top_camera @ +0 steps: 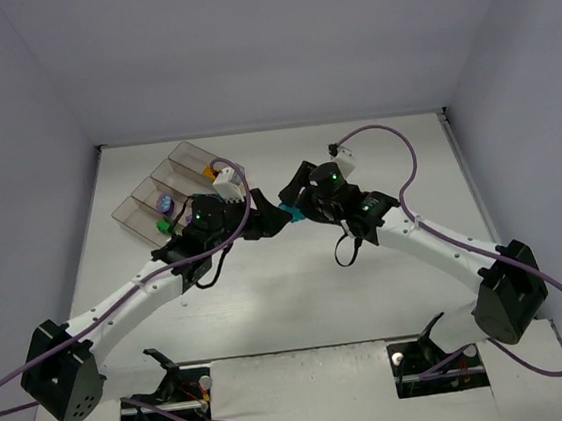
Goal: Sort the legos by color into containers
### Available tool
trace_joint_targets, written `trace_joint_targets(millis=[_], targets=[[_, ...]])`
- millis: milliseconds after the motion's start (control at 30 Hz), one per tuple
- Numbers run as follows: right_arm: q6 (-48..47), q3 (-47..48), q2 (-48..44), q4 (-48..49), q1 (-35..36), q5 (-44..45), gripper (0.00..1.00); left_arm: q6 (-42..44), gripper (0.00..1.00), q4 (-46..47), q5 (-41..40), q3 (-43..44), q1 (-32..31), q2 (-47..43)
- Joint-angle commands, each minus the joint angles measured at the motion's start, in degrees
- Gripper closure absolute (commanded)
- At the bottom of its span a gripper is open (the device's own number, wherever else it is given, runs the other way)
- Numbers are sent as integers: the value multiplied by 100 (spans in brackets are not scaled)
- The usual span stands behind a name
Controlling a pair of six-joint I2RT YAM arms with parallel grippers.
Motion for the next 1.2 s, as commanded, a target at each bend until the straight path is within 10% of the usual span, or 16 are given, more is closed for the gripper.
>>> trace_joint_targets(millis=[0,467,733,1167], targets=[[588,45,-224,227,62,191,100,-140,41,670,-350,321,-161,106],[1159,-175,-356,271,106,156,100,-114,48,1232,-790,471,-381,572],[1291,-228,-347,324,106,182,100,-254,100,1417,-658,436,-390,677],[1186,-342,-409,324,-403,604,100,-176,100,821,-403,-469,-364,-297]])
